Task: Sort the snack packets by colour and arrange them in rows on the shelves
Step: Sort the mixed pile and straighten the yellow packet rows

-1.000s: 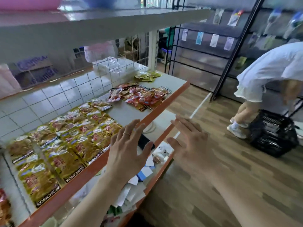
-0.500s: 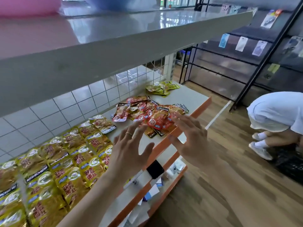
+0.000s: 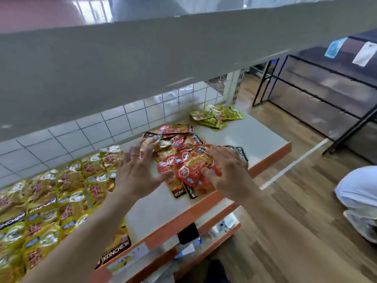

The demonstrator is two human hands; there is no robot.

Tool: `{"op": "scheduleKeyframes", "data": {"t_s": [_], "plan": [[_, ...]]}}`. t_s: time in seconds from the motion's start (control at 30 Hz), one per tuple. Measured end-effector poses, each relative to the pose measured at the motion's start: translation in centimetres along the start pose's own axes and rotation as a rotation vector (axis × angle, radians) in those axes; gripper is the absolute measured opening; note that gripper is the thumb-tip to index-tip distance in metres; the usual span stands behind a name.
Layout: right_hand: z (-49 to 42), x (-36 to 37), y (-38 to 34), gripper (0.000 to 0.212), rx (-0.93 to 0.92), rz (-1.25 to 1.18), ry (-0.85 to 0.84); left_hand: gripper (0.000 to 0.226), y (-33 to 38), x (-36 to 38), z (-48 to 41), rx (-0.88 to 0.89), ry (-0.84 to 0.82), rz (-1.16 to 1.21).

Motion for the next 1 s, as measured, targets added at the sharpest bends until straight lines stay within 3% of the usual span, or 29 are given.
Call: {"op": "scheduleKeyframes", "data": {"t_s": [0.17,0.37,0.57,0.7,0.9,1.0], "plan": [[-6.0,0.4,5.2,0.058,-0.003,0.035,-0.078,0.123,-1.5,3.8,-2.6,-0.146,-0.13,-0.187],[-12.9,2.6,9.6,0.059,-0.025,0.11,-0.168,0.116,0.4,5.3,-2.1,-0.196,-0.025,-0.132],[-19.5,5.2,13.4,0.068,0.035,0.196,-0.211,0.085,3.2,6.2,-1.3,-0.273,0.036,-0.012],[-21.4,6.4,15.7,0.079,0.024,0.289,-0.336,0.069,4.6,5.8,-1.7,-0.28,0.086,0.042],[-21.8,6.1,14.6,0.043,-0.231,0.432,-0.199,0.055,6.5,4.8,-2.4,-0.24,0.153,0.162],[-21.0,4.6,13.7,0.025,-0.332,0.367,-0.116,0.053,7.2,4.0,-2.9,-0.19,0.188,0.159]]}}
Point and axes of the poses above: each hand's wrist, its own z-axis away from the middle knuckle, its own x-axis out of the palm, y = z × x, the point moved 10 cm from there along -z, towards the middle knuckle, and after that the axes turned 14 degrees about y, right-handed, at the moved point
